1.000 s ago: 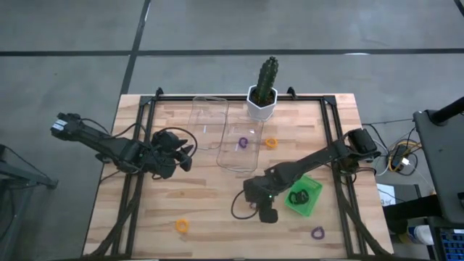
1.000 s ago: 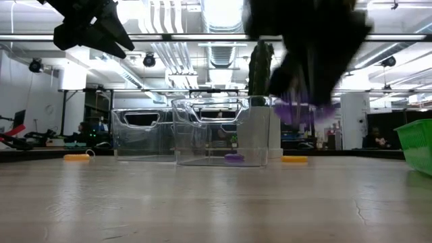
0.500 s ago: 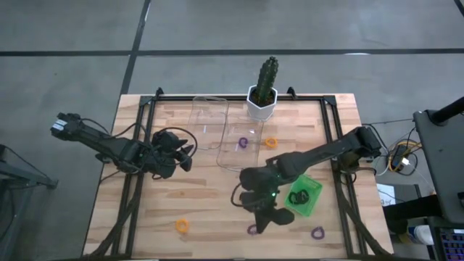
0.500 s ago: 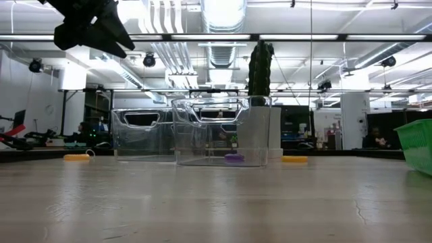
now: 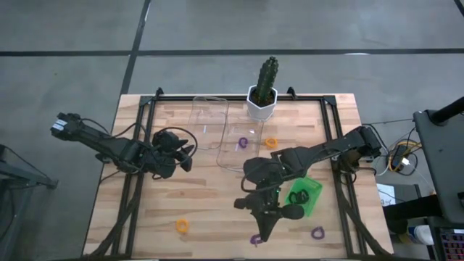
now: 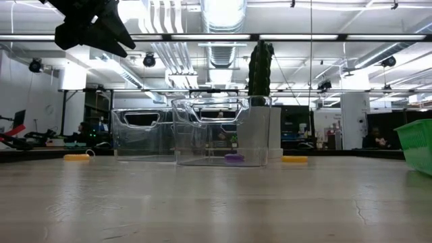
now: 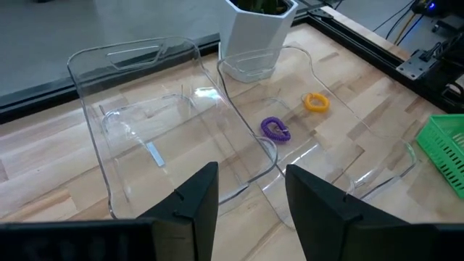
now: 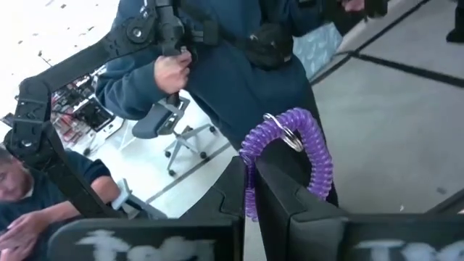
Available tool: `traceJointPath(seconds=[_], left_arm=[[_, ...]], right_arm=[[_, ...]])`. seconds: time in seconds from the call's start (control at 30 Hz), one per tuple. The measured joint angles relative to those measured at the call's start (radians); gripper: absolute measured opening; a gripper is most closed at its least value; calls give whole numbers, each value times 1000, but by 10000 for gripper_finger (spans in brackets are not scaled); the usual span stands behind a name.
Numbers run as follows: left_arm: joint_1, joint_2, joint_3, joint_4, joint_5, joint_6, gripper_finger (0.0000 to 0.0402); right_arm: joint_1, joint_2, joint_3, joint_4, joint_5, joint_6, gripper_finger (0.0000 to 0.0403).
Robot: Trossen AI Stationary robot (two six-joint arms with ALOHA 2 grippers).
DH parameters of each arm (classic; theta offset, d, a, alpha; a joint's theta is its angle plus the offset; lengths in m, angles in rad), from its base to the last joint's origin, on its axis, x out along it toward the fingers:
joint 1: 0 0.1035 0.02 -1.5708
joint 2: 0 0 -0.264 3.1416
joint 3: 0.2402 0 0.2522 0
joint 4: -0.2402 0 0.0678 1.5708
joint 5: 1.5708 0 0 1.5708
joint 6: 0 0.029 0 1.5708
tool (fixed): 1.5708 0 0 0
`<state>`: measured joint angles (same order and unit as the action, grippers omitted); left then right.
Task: Sort spring keychains
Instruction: Put the top violet spring keychain into the right transparent bin
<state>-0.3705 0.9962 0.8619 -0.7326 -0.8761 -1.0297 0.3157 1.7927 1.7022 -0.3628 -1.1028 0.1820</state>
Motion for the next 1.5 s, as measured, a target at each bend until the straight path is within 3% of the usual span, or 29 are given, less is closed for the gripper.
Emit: traceJointPath(seconds=[0.2, 0.3, 0.53, 0.73, 0.93, 1.07, 1.2, 1.5], left_arm=[[0, 0, 0, 0, 0, 12, 153], [0, 0, 0, 0, 0, 28, 153], [0, 0, 0, 0, 0, 40, 153], [0, 0, 0, 0, 0, 40, 153], [0, 0, 0, 0, 0, 40, 153], [0, 0, 0, 0, 0, 36, 153], [0, 0, 0, 0, 0, 35, 153], [0, 0, 0, 8, -1, 35, 153]], right_arm=[[-6, 0, -7, 0, 18, 0, 13], [-13, 0, -20, -21, 108, 0, 13], [-39, 0, -23, -339, 644, -32, 13], [-37, 0, -23, -465, 1161, -58, 13], [-37, 0, -23, -472, 1546, -149, 13], [-38, 0, -23, -466, 1746, -236, 13], [-60, 8, -24, -463, 1766, -294, 13], [-171, 42, -35, -442, 1539, -299, 13]])
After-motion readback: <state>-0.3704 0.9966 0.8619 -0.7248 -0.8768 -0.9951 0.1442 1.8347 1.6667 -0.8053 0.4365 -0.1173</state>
